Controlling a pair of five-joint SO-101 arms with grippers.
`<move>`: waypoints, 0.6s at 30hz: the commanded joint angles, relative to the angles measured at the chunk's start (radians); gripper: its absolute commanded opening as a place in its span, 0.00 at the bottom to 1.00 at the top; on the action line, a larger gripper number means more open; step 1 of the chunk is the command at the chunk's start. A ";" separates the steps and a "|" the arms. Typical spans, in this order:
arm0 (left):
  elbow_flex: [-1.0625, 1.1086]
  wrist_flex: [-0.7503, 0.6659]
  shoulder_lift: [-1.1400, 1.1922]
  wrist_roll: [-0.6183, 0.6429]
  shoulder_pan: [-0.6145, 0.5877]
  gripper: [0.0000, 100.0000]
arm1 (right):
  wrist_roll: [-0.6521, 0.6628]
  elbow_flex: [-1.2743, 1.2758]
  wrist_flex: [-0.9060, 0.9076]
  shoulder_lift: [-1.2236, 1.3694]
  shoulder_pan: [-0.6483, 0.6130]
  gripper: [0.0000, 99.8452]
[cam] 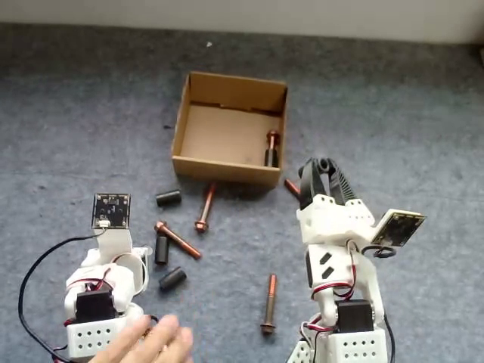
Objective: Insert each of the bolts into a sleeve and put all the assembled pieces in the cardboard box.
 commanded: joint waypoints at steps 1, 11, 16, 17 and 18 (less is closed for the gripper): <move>0.024 0.005 -0.005 -0.002 -0.002 0.18 | 0.011 0.065 -0.025 -0.016 0.012 0.00; 0.024 0.005 -0.005 -0.002 -0.002 0.18 | 0.011 0.054 0.108 -0.015 -0.051 0.00; 0.024 0.005 -0.005 -0.002 -0.002 0.18 | 0.012 0.054 0.114 -0.015 -0.073 0.00; 0.024 0.005 -0.005 -0.002 -0.002 0.18 | 0.017 0.054 0.116 -0.015 -0.084 0.00; 0.024 0.005 -0.005 -0.002 -0.002 0.18 | 0.040 0.054 0.130 -0.015 -0.097 0.00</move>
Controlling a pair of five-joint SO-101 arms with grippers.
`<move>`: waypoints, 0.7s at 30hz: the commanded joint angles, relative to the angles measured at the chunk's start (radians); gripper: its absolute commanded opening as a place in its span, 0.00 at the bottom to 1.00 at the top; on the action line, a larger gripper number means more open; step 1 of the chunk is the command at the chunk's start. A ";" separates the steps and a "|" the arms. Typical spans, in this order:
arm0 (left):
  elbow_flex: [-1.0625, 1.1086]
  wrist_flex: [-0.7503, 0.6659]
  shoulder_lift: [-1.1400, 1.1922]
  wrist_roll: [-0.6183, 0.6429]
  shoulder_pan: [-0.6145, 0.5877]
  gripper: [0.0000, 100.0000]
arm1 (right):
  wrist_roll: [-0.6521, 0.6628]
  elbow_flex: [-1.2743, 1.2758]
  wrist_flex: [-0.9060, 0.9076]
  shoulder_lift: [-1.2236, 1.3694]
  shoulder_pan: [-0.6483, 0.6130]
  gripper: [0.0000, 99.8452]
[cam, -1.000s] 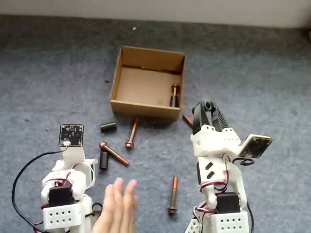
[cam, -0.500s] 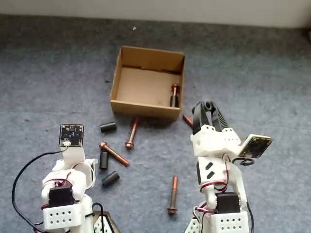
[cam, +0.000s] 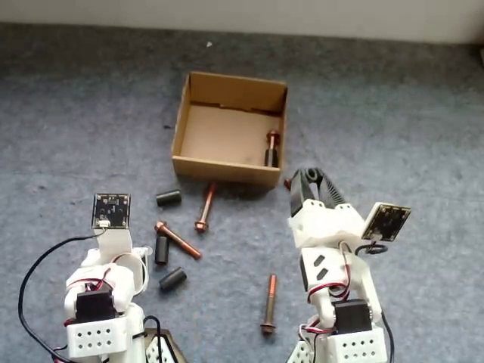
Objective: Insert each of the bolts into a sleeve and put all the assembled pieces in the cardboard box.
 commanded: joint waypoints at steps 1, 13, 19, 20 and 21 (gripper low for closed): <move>0.024 0.005 -0.005 -0.002 -0.002 0.18 | 0.052 0.054 0.031 -0.015 -0.053 0.00; 0.024 0.003 -0.005 -0.002 0.047 0.18 | 0.054 0.056 0.094 -0.015 -0.111 0.00; 0.021 0.011 -0.005 -0.002 0.107 0.18 | 0.054 0.059 0.094 -0.015 -0.110 0.00; 0.021 0.006 -0.005 -0.002 0.110 0.18 | 0.054 0.059 0.094 -0.015 -0.110 0.00; 0.013 0.003 -0.005 -0.002 0.104 0.18 | 0.054 0.059 0.094 -0.015 -0.110 0.00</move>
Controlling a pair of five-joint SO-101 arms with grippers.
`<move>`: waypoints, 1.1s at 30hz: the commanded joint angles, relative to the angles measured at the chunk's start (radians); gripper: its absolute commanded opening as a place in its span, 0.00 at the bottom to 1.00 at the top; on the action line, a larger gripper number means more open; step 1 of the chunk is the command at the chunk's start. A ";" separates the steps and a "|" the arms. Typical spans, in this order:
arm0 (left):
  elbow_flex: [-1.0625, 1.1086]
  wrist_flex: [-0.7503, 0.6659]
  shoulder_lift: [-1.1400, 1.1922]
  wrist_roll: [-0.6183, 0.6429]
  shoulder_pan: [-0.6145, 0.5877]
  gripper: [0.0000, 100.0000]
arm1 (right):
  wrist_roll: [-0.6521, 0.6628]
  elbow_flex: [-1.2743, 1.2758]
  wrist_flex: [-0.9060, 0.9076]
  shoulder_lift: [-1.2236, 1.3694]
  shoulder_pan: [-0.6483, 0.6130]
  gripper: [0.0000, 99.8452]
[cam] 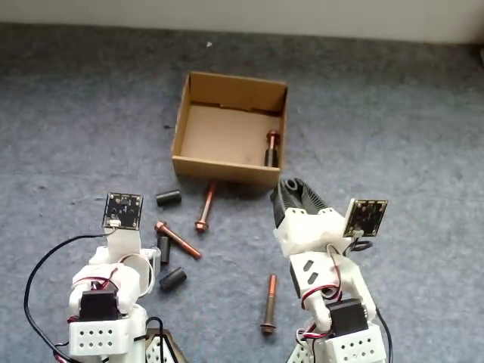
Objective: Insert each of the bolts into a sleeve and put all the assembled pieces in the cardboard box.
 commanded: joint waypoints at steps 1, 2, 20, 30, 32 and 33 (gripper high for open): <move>-0.007 0.000 -0.005 -0.002 0.015 0.18 | 0.012 0.061 0.002 -0.015 -0.007 0.00; -0.035 0.006 -0.005 -0.002 0.007 0.18 | 0.012 0.062 0.002 -0.015 -0.008 0.00; -0.519 0.031 0.016 -0.127 -0.048 0.18 | 0.015 0.064 0.005 -0.015 -0.008 0.00; -0.711 0.107 0.518 -0.123 -0.036 0.28 | 0.015 0.064 0.005 -0.015 -0.008 0.00; -0.754 0.123 0.647 -0.123 -0.035 0.28 | 0.014 0.064 0.005 -0.015 -0.005 0.00; -0.773 0.127 0.707 -0.121 -0.035 0.28 | 0.014 0.061 0.005 -0.015 -0.002 0.00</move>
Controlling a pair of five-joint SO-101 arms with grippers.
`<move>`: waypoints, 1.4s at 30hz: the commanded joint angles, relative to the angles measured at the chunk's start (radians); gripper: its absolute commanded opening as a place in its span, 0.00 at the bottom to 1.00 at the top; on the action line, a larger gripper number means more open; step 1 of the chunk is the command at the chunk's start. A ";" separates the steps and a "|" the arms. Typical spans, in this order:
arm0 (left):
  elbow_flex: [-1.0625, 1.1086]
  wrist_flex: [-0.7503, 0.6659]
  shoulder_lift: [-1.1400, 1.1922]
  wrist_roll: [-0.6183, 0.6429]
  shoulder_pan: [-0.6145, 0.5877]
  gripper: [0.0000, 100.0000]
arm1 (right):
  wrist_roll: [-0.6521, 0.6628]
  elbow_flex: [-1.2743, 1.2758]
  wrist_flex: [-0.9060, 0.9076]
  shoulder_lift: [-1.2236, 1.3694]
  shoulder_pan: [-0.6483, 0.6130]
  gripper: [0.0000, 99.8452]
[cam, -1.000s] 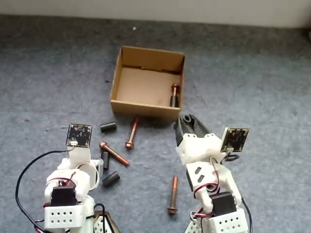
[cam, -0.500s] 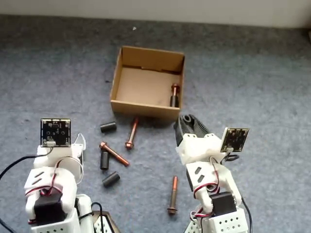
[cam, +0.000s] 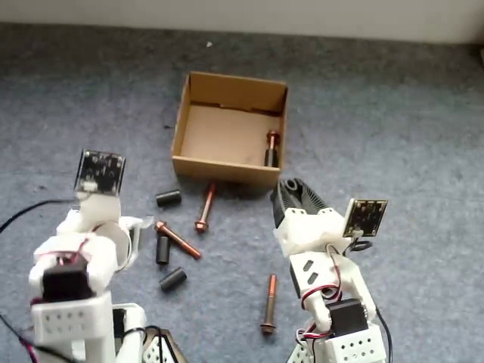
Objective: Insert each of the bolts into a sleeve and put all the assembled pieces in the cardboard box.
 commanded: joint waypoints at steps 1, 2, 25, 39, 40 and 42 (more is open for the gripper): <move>-0.116 0.023 0.286 0.003 0.019 0.28 | 0.011 0.058 0.005 -0.015 -0.002 0.00; -0.127 0.018 0.341 0.026 0.019 0.28 | 0.009 0.056 0.005 -0.015 0.005 0.00; -0.255 -0.285 1.082 0.377 0.182 0.28 | -0.049 0.054 0.002 -0.015 0.102 0.00; -0.427 -0.333 1.326 0.571 0.285 0.28 | -0.049 0.056 0.002 -0.015 0.102 0.00; -0.456 -0.333 1.354 0.585 0.286 0.28 | -0.049 0.056 0.002 -0.015 0.102 0.00; -0.504 -0.330 1.397 0.605 0.286 0.28 | -0.049 0.058 0.002 -0.015 0.102 0.00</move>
